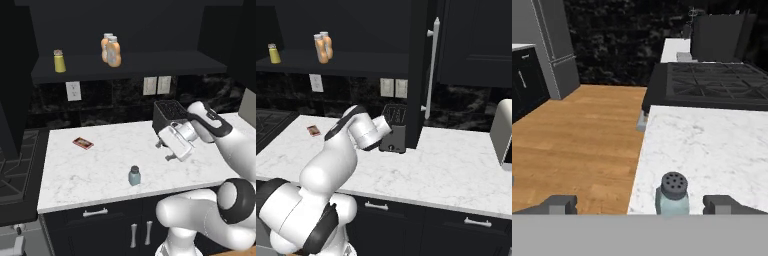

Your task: Put the shaker and condiment bottle from the counter next to their counterparts in the cabinet.

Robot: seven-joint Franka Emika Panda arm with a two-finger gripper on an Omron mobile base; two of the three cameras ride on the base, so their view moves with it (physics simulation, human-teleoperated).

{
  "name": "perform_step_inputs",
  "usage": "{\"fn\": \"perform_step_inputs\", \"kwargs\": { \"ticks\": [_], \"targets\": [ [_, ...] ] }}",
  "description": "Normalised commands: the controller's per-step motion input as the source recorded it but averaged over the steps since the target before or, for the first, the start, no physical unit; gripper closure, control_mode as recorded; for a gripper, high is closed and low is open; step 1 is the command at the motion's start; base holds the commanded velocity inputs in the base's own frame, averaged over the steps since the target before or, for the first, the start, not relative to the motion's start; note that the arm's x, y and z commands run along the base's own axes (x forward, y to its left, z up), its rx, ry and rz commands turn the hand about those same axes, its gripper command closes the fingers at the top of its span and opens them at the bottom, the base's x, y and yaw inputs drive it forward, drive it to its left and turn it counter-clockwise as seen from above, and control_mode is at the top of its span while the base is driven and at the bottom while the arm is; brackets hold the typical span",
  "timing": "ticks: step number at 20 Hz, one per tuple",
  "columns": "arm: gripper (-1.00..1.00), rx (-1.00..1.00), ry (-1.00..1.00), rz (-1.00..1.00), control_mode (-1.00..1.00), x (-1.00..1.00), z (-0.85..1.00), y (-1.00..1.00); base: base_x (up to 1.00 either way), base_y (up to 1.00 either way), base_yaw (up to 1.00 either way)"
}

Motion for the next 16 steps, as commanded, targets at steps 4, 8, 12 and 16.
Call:
{"fn": "perform_step_inputs", "kwargs": {
  "ticks": [4, 8, 12, 16],
  "targets": [
    [-1.0, 0.0, 0.0, 0.01, -1.0, -0.18, -0.45, 0.24, 0.0, 0.0, 0.0],
    [-1.0, 0.0, 0.0, 0.0, -1.0, -0.19, -0.52, 0.26, 0.0, 0.0, 0.0],
    [-1.0, 0.0, 0.0, 0.0, -1.0, -0.13, -0.48, 0.31, 0.0, 0.0, 0.0],
    [-1.0, 0.0, 0.0, 0.0, -1.0, 0.0, -0.18, 0.26, 0.0, 0.0, 0.0]
  ]
}}
